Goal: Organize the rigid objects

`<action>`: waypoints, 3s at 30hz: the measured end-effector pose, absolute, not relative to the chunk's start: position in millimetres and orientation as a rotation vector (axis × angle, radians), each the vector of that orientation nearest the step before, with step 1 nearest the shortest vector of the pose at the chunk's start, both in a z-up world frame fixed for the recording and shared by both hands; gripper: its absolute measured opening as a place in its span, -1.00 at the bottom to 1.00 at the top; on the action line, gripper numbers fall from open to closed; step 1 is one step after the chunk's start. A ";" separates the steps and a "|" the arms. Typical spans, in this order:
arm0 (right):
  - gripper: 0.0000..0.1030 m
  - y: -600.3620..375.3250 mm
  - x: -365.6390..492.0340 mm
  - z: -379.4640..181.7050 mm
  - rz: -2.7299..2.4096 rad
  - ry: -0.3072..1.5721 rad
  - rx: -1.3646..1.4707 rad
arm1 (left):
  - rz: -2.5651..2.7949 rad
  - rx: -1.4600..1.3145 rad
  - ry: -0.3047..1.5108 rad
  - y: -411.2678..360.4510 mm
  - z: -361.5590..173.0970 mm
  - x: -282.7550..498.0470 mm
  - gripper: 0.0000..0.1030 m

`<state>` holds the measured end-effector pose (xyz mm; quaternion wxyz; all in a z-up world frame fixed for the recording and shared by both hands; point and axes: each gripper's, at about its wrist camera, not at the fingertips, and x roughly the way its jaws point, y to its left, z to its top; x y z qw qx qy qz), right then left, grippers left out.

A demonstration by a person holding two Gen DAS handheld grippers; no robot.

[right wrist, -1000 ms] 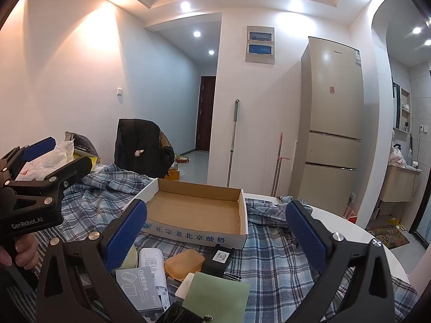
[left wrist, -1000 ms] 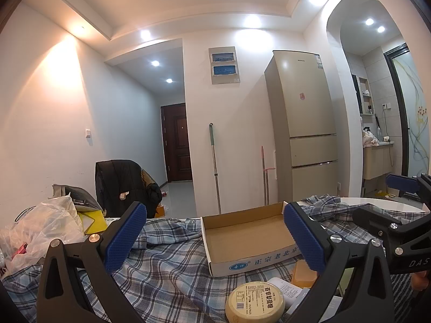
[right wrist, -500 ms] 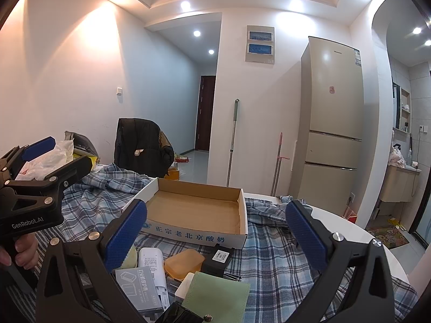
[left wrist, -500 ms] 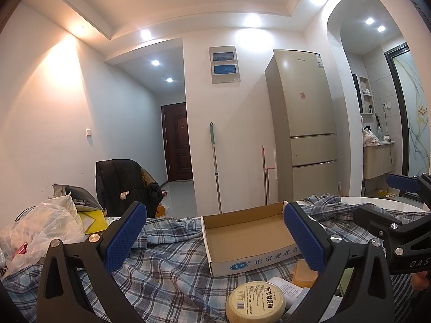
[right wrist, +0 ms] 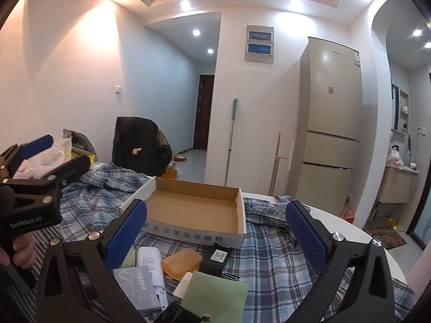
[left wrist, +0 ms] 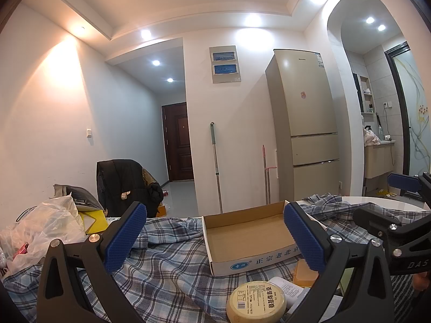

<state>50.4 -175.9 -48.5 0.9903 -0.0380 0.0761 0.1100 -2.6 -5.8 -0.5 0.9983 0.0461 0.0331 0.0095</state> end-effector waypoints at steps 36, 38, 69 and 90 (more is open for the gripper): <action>0.99 -156.5 41.0 -49.9 0.190 0.117 -0.165 | 0.018 0.087 0.067 -4.8 0.4 -2.6 1.00; 0.99 -158.7 43.0 -51.0 0.192 0.127 -0.152 | 0.017 0.085 0.067 -4.9 0.5 -2.7 1.00; 0.56 -186.1 60.8 -47.3 0.208 0.249 -0.019 | -0.156 -0.026 0.684 0.0 -39.9 62.7 0.34; 0.66 -188.8 62.9 -46.7 0.159 0.260 -0.004 | -0.200 0.138 0.838 -32.4 -66.8 80.2 0.67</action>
